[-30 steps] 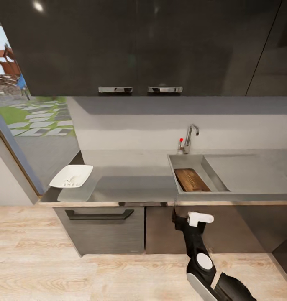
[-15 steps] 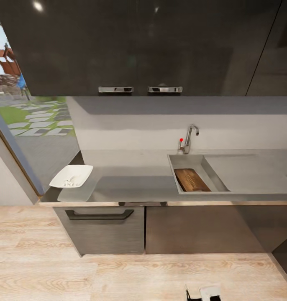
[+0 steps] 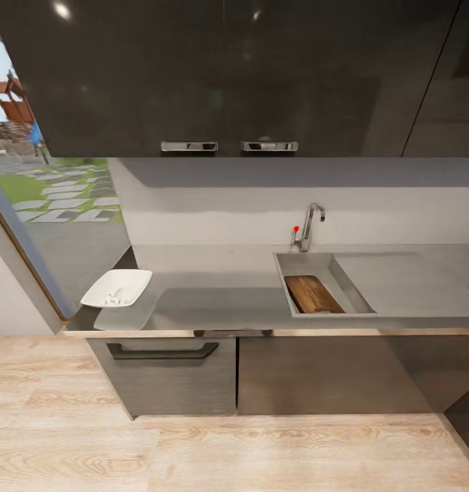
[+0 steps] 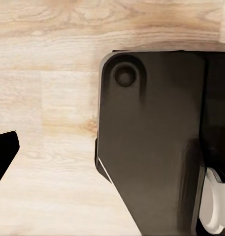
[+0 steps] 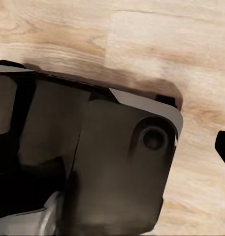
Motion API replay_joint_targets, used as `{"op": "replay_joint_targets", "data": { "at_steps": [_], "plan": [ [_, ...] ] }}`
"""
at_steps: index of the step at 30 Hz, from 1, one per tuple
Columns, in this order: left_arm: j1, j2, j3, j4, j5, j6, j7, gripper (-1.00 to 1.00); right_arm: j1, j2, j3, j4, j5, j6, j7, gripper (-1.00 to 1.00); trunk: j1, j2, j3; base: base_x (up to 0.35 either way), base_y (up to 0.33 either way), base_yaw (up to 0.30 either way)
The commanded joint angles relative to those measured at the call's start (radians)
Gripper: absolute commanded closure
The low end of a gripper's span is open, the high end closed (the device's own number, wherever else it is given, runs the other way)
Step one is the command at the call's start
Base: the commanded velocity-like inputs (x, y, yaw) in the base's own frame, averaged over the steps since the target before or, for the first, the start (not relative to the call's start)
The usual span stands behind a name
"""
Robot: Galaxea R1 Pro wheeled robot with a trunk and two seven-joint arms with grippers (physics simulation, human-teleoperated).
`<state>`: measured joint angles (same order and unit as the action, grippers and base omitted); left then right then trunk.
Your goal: In the kitchen, take the Vidalia onion out of the sink, dice it on the chopping board with the paring knife, put the diced onion into the bowl on the countertop, then place both the paring knife and the chopping board into the sink.
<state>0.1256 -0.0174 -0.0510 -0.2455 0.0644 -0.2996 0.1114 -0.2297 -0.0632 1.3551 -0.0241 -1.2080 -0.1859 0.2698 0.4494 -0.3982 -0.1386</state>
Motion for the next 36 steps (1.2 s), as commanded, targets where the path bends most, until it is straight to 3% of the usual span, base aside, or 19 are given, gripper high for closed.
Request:
{"op": "replay_joint_targets", "data": {
  "at_steps": [1, 5, 12, 19, 29, 36],
  "plan": [
    [0.0, 0.0, -0.006, 0.002, 0.007, 0.001, 0.006, -1.0, 0.0, -0.001, 0.006, 0.0, -0.012, 0.057, 0.006, -1.0, 0.001, -0.002, -0.002, 0.0, 0.0, 0.0],
    [0.0, 0.0, -0.006, 0.015, 0.025, 0.039, 0.006, -1.0, 0.002, -0.009, -0.016, 0.001, -0.016, 0.116, -0.003, -1.0, 0.001, -0.002, -0.002, 0.0, 0.0, 0.0],
    [0.0, 0.001, -0.008, 0.04, 0.053, 0.094, 0.002, -1.0, 0.002, -0.041, -0.091, 0.002, -0.018, 0.109, -0.018, -1.0, 0.001, -0.002, -0.002, 0.0, 0.0, 0.0],
    [0.0, 0.008, -0.01, 0.074, 0.055, 0.096, 0.001, -1.0, 0.002, -0.033, -0.098, 0.0, -0.018, 0.106, -0.025, -1.0, 0.001, -0.002, -0.002, 0.0, 0.0, 0.0],
    [0.0, 0.034, -0.013, 0.207, 0.053, 0.096, -0.001, -1.0, 0.002, -0.018, -0.099, -0.003, -0.019, 0.102, -0.026, -1.0, 0.001, -0.002, -0.002, 0.0, 0.0, 0.0],
    [0.0, 0.036, -0.012, 0.219, 0.051, 0.094, -0.001, -1.0, 0.003, -0.015, -0.099, -0.004, -0.019, 0.102, -0.026, -1.0, 0.001, -0.002, -0.002, 0.0, 0.0, 0.0]
  ]
}}
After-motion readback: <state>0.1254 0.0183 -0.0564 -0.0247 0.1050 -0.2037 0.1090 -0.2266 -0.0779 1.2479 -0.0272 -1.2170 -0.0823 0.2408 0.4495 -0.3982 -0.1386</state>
